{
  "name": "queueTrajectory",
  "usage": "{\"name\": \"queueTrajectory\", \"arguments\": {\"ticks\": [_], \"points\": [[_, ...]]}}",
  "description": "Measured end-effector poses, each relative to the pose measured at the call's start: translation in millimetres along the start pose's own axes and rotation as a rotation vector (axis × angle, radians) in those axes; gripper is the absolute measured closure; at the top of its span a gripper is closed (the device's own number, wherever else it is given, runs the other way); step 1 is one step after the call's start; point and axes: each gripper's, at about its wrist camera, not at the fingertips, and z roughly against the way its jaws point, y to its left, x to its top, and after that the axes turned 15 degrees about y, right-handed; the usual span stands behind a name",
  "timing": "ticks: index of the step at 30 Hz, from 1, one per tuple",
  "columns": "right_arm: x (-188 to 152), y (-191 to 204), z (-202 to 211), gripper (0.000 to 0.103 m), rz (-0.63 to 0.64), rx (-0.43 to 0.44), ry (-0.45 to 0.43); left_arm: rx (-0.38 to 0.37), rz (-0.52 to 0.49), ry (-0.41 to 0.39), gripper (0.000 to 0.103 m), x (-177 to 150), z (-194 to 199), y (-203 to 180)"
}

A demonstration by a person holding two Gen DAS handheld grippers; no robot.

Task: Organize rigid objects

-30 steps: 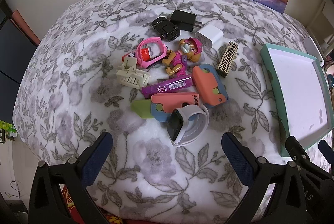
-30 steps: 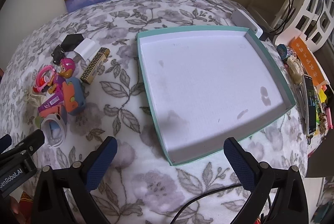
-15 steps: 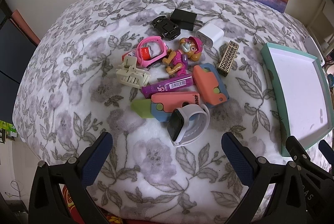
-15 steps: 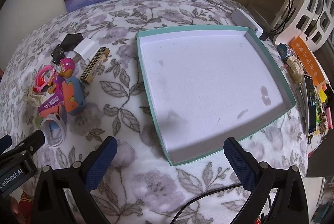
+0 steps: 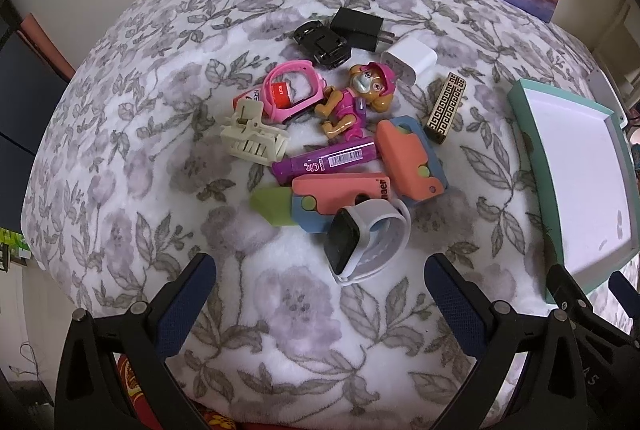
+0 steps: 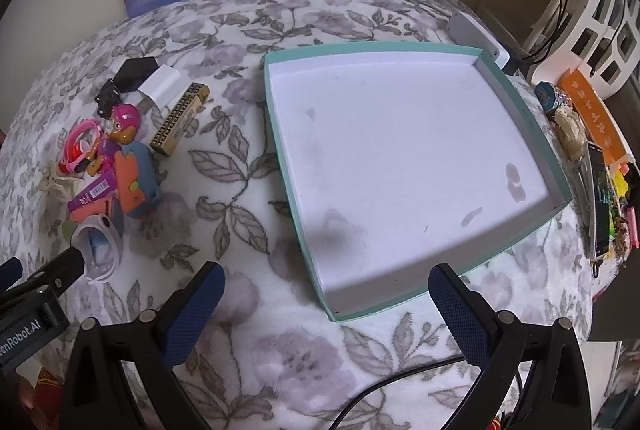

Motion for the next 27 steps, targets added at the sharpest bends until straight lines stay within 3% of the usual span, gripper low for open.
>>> {"name": "queueTrajectory", "arguments": {"ticks": [7,11,17,27], "points": [[2,3,-5,0.0,0.014,-0.008,0.014,0.059,0.009,-0.057,0.0,3,0,5],[2,7,-3,0.0,0.028,-0.002,0.003,0.05,0.073,-0.089,0.0,10,3,22],[2,34,7,0.0,0.108,0.061,-0.052,0.085,0.164,-0.054,0.0,16,6,54],[8,102,5,0.0,0.236,0.183,-0.022,-0.019,0.377,0.03,0.0,20,-13,100]]}}
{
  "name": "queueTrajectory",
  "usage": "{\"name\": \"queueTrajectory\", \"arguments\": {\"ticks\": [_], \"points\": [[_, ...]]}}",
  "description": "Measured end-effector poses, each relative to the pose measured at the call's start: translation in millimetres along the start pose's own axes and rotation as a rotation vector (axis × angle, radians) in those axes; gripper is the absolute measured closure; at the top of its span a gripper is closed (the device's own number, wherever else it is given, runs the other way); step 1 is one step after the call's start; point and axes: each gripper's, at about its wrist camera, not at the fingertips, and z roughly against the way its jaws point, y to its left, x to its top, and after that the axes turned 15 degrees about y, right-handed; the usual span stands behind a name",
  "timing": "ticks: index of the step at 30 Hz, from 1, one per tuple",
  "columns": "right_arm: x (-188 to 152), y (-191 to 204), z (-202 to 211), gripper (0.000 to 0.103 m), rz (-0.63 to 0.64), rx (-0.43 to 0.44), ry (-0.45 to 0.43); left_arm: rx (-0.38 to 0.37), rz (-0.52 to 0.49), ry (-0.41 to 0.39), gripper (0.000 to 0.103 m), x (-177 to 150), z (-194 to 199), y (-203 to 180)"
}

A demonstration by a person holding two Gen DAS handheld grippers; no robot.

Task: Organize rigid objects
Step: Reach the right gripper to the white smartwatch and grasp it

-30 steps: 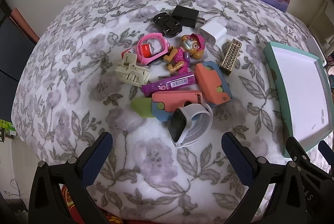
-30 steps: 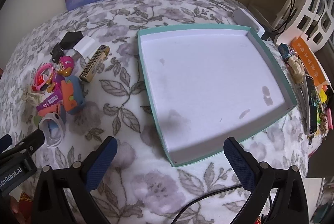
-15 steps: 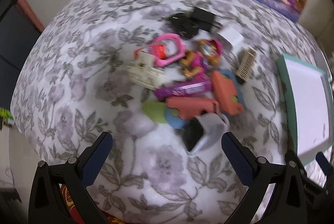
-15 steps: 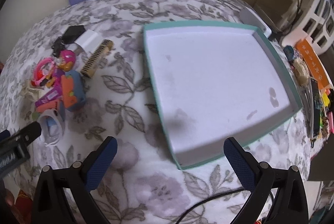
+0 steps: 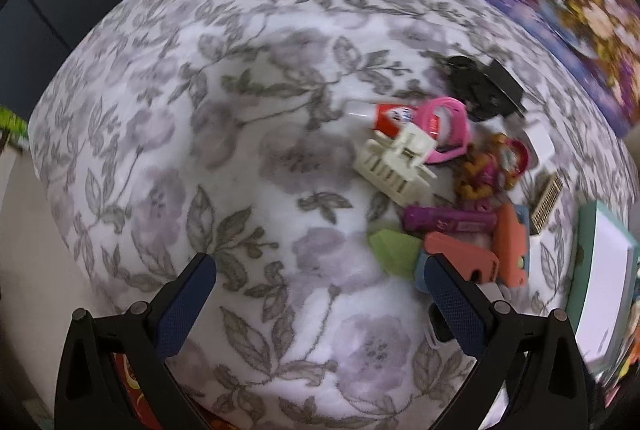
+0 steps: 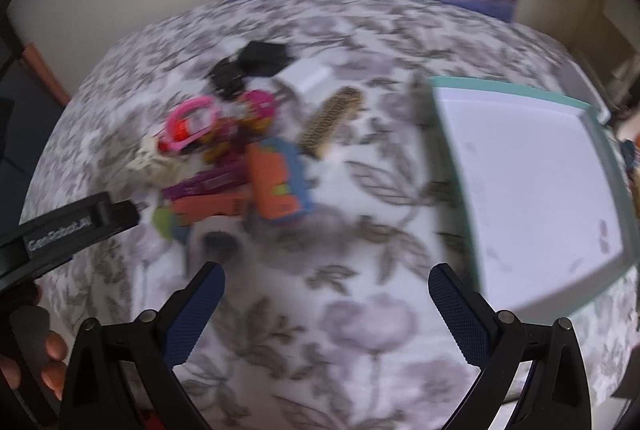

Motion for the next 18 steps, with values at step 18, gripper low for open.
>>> {"name": "queueTrajectory", "arguments": {"ticks": [18], "points": [[19,51,-49,0.0,0.028,0.034,0.124,-0.036,0.209,0.08,0.0,21,-25,51]]}}
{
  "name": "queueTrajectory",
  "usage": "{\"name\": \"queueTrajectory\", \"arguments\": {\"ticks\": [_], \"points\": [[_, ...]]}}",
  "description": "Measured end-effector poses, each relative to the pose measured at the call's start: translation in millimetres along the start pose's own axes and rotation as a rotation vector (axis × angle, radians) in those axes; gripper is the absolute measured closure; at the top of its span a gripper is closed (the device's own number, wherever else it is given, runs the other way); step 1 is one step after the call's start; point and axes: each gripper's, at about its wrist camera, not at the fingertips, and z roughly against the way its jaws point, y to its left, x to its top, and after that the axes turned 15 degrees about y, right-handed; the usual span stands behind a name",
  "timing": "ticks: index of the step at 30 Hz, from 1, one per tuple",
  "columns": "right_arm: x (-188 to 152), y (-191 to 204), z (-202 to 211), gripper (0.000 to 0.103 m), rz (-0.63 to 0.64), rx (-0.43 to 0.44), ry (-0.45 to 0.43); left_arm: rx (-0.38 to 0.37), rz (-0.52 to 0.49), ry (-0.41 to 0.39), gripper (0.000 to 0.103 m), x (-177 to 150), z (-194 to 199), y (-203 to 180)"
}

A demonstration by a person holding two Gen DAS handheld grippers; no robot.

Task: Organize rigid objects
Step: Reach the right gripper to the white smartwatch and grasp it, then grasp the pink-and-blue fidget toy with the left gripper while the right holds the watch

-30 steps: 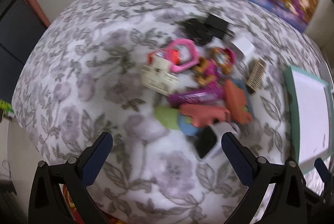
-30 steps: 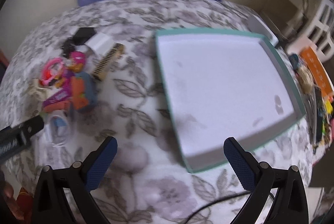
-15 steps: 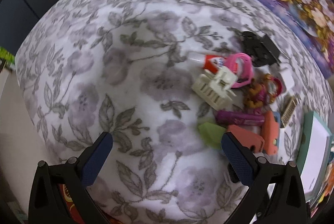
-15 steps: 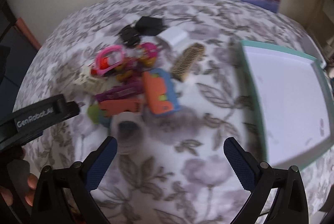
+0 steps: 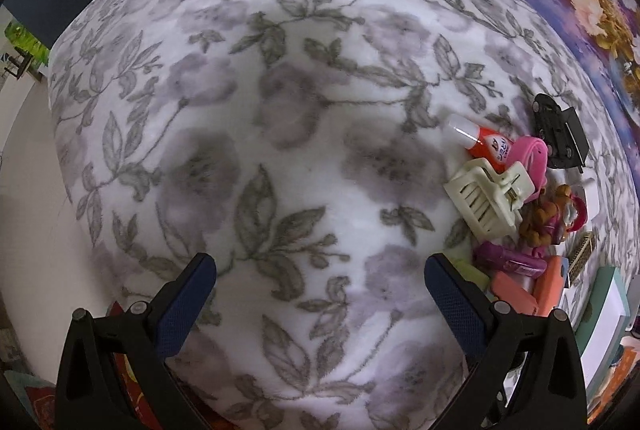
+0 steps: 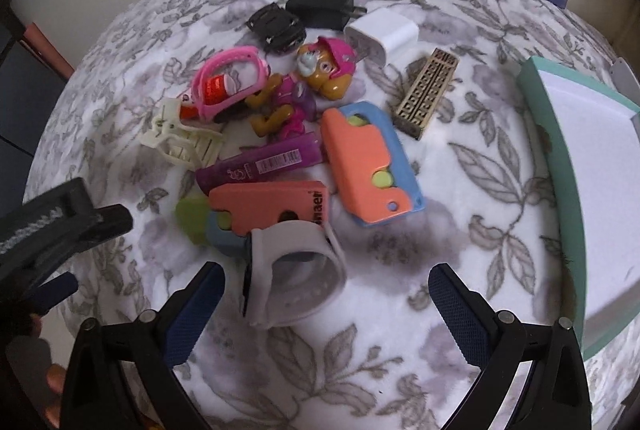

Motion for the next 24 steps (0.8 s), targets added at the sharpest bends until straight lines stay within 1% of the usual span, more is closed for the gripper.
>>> {"name": "queueTrajectory", "arguments": {"ticks": [3,6,8,9,11,14,17,21,24], "points": [[1,6,-3,0.003,0.014,-0.001,0.002,0.009,-0.014,-0.001,0.0,-2,0,-1],[0,13,-2,0.012,0.036,-0.012,-0.008,0.013,-0.018,0.002,0.0,-6,3,-6],[0,16,-4,0.022,0.048,-0.012,-0.001,0.017,-0.013,-0.001,0.0,-9,3,-11],[0,16,-5,0.024,0.048,-0.009,0.002,0.018,-0.011,-0.006,0.0,-10,4,-11],[2,17,-6,0.034,0.046,-0.004,0.004,0.026,-0.015,-0.006,0.0,-13,6,-14],[2,15,-4,0.041,0.038,0.014,0.011,0.023,-0.034,-0.006,0.0,-19,9,-18],[-4,8,2,0.044,0.038,0.029,0.014,0.03,-0.065,-0.01,0.0,-21,10,-25],[-5,-1,6,0.044,0.019,0.048,0.022,0.044,-0.087,-0.039,0.0,-28,15,-34],[-4,-13,11,0.044,-0.014,0.071,0.012,0.052,-0.116,-0.052,0.0,-32,19,-46]]}}
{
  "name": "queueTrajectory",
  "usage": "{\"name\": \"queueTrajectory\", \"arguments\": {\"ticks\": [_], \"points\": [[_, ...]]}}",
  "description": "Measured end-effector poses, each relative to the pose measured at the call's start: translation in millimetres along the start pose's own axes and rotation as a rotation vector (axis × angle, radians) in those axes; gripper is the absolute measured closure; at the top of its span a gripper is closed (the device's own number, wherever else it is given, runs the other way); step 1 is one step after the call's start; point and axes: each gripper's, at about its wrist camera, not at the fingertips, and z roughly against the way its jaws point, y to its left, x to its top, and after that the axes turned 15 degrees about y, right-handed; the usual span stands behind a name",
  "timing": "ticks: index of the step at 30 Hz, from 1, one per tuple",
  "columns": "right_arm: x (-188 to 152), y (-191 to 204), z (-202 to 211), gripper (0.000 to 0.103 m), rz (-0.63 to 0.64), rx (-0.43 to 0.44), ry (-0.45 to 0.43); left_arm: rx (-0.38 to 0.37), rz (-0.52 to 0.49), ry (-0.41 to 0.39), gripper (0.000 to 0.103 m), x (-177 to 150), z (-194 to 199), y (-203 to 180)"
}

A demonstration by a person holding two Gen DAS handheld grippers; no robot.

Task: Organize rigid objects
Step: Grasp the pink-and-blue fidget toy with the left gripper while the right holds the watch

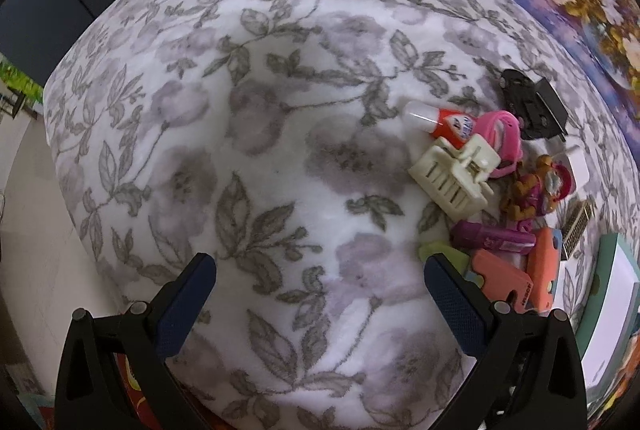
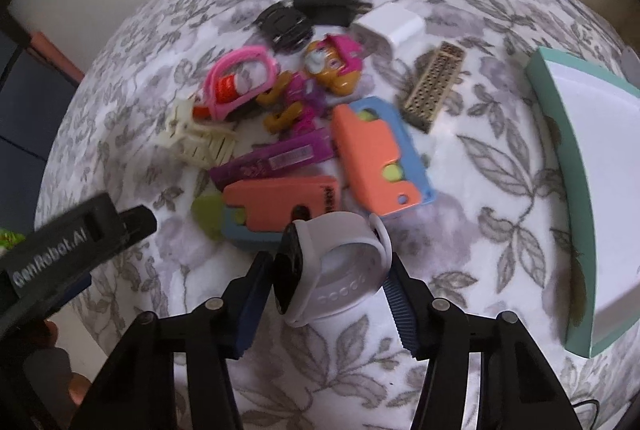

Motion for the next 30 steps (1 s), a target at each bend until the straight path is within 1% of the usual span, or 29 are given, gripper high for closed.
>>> {"name": "queueTrajectory", "arguments": {"ticks": [5,7,13,17,18,22,27,30], "points": [[3,-18,11,0.044,-0.057,0.043,-0.027,-0.022,-0.048,-0.013,0.0,-7,4,-23],[4,-27,16,0.044,-0.082,0.051,-0.039,-0.045,-0.076,-0.021,0.0,-13,6,-32],[6,-52,31,0.044,-0.162,0.029,-0.084,-0.089,-0.164,-0.02,0.0,-26,5,-50],[6,-67,40,0.044,-0.195,0.006,-0.111,-0.122,-0.222,0.001,0.0,-24,-2,-60],[6,-70,42,0.044,-0.206,0.008,-0.115,-0.12,-0.236,0.005,0.0,-21,-5,-60],[3,-83,47,0.044,-0.237,0.029,-0.122,-0.065,-0.336,-0.02,0.0,-27,-8,-81],[2,-87,48,0.044,-0.252,0.033,-0.123,-0.045,-0.384,-0.036,0.0,-33,-9,-95],[1,-88,49,0.044,-0.255,0.034,-0.127,-0.005,-0.421,-0.059,0.0,-33,-10,-107]]}}
